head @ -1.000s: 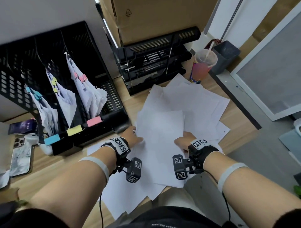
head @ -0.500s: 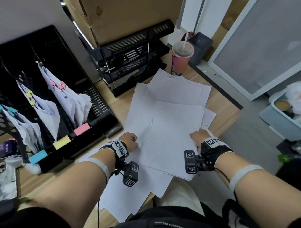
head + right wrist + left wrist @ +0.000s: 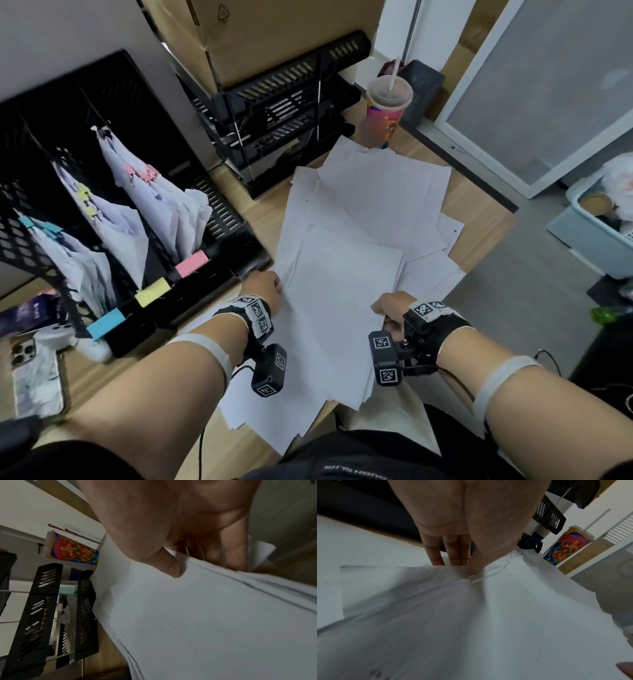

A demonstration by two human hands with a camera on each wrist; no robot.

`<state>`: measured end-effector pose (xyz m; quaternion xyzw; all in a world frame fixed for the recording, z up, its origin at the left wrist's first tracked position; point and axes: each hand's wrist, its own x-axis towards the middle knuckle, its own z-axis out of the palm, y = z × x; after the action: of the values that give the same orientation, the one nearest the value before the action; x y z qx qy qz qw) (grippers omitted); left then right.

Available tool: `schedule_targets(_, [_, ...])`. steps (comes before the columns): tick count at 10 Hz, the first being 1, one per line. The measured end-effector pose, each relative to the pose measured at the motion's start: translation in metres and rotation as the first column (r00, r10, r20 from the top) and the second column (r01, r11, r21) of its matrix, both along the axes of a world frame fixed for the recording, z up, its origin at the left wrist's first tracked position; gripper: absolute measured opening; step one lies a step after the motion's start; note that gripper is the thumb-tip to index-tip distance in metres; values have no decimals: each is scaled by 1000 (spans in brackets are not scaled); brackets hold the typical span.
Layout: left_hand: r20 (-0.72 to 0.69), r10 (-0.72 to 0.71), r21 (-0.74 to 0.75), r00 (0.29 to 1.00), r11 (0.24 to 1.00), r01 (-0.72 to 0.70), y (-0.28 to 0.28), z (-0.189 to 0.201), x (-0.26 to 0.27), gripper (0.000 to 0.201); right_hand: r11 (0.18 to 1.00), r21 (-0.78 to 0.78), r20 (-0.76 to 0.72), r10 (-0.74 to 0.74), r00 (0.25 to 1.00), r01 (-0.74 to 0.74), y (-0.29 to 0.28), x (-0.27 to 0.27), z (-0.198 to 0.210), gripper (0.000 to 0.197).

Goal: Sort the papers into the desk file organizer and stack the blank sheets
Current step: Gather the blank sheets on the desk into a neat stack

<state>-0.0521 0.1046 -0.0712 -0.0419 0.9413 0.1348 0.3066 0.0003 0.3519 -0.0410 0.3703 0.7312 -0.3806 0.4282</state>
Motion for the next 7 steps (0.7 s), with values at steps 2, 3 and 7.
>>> schedule_targets(2, [-71,45,6,996,999,-44,-14,-1,25,26,988,-129,44,-80,996,85,-24,26,-7,25])
schedule_targets(3, [-91,87,25,992,996,-85,-13,3,33,37,988,-145,90,-31,995,44,-34,38,-10,19])
schedule_targets(7, [46,34,-126,998,992,-28,-53,-15,32,99,957,-217,124,-170,978,194,-73,53,-19,18])
